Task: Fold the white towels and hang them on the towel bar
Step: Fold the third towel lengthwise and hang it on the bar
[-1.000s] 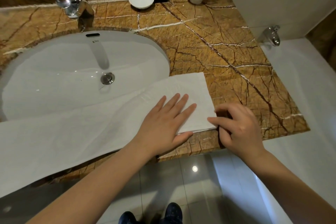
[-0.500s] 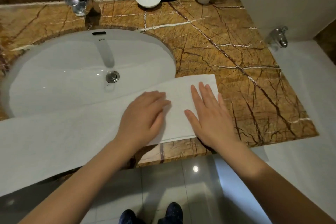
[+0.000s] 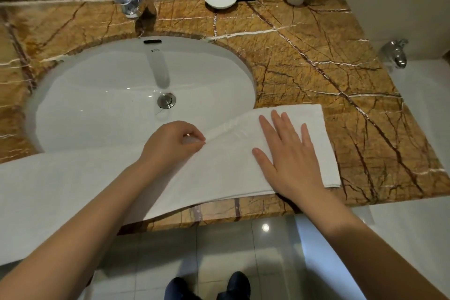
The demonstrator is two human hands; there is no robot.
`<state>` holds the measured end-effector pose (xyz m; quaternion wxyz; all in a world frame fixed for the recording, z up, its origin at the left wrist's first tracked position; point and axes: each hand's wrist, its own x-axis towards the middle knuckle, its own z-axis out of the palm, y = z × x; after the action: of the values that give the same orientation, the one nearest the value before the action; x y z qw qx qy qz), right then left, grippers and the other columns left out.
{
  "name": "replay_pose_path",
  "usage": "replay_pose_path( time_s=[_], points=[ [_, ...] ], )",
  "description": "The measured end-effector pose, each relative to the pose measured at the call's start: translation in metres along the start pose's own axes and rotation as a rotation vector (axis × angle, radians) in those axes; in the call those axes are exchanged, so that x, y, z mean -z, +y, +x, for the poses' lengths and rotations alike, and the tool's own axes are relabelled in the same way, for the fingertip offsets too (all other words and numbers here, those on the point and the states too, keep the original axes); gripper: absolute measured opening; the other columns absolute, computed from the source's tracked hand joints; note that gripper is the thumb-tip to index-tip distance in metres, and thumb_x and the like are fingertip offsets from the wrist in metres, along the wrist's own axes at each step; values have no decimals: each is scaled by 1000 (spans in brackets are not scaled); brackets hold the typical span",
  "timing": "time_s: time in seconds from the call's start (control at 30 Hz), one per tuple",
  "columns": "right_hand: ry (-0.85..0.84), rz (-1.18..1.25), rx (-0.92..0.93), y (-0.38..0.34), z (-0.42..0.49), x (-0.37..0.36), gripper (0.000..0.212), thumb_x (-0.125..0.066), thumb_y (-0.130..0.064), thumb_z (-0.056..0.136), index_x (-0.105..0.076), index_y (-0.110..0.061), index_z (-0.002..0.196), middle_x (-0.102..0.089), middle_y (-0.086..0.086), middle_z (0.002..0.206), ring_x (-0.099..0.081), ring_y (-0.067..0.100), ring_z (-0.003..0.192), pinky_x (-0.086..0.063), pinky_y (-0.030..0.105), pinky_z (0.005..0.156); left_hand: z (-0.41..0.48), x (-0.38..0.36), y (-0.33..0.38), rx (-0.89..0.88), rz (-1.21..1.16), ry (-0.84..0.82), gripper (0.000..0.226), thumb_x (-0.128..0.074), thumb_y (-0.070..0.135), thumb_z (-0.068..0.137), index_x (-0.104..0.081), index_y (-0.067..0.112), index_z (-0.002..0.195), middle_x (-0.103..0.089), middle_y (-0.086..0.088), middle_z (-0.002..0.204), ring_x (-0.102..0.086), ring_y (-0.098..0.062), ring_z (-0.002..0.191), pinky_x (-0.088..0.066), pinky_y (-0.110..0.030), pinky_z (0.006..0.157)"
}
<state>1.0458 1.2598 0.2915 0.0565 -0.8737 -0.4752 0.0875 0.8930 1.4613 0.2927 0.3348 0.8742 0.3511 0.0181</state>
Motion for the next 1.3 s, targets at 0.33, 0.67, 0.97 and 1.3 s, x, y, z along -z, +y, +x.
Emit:
replay_pose_path(
  time_s=[0.33,0.67,0.97,1.3],
  points=[
    [15,-24,2,2,-1,-2,68,-5,-59,91,-1,-29,153,3,-3,161,8,14,147,9,41,118,8,1,1,-192,169,34,11,-63,10,84,-70,17,89,-68,2,89,-61,-17,85,-45,-31,71],
    [6,-19,0,2,-2,-1,66,-10,-58,93,-1,-30,153,3,-3,161,9,15,147,9,42,118,16,13,-1,-12,-115,128,18,-57,17,87,-56,32,77,-62,17,86,-61,-5,84,-48,-34,74],
    [-19,-43,-3,8,-10,2,69,-3,-61,89,0,-33,152,4,-4,161,10,18,147,5,48,118,16,18,29,-28,252,212,10,-53,17,88,-63,20,88,-65,0,94,-58,-27,89,-44,-35,73],
    [-2,-31,57,-8,-8,-4,64,-7,-61,93,1,-37,151,4,-6,161,11,17,147,3,50,118,-52,-55,46,-182,508,-1,62,-3,54,93,-2,33,151,-6,-5,160,-6,-24,147,1,-44,117]
  ],
)
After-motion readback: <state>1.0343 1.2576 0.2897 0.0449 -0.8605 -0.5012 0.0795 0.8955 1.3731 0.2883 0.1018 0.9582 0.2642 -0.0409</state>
